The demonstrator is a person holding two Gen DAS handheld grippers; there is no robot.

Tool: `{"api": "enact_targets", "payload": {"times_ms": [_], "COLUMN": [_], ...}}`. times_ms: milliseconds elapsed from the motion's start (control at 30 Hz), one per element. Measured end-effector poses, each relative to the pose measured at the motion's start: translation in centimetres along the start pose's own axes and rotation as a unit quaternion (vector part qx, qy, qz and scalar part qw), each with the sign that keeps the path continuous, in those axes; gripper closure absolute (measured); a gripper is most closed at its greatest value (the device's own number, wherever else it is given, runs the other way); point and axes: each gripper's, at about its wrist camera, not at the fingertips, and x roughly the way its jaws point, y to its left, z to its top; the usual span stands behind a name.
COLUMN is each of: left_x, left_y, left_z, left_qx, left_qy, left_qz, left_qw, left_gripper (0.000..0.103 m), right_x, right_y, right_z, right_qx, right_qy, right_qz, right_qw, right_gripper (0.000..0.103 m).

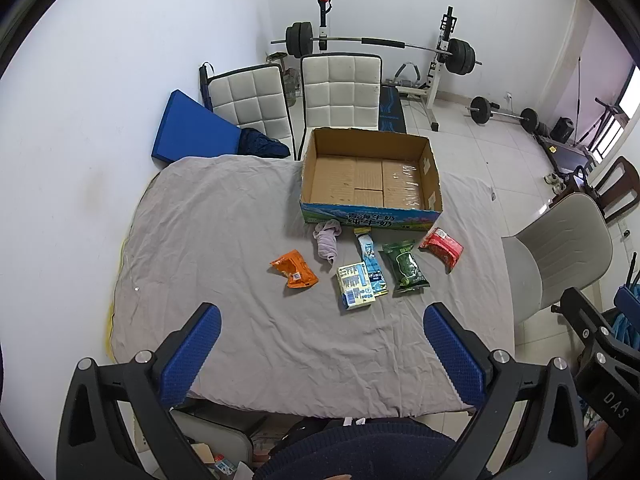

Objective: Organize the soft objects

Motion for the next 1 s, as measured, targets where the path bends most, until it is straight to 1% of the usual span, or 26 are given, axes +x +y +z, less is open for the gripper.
{"api": "enact_targets", "payload": {"times_ms": [300,1000], "left_x": [0.0,-0.3], "left_y": [0.0,-0.1], "left_z": [0.1,-0.2], "left_qx": [0.006,0.007], "left_qy": [0.001,-0.01], "left_qz": [-0.007,-0.016], "left_qw": [1.0,0.9998], "left_gripper": [0.0,0.0], "right_x": [0.0,-1.1], "right_y": [0.2,-0.1], "right_z": [0.0,-0.6], "right_qx": [-0.003,0.005], "right_qy": [0.002,-0.016], "right_qz": [-0.001,-0.001], "right_qw": [1.0,1.0], "right_gripper": [0.0,0.0]}}
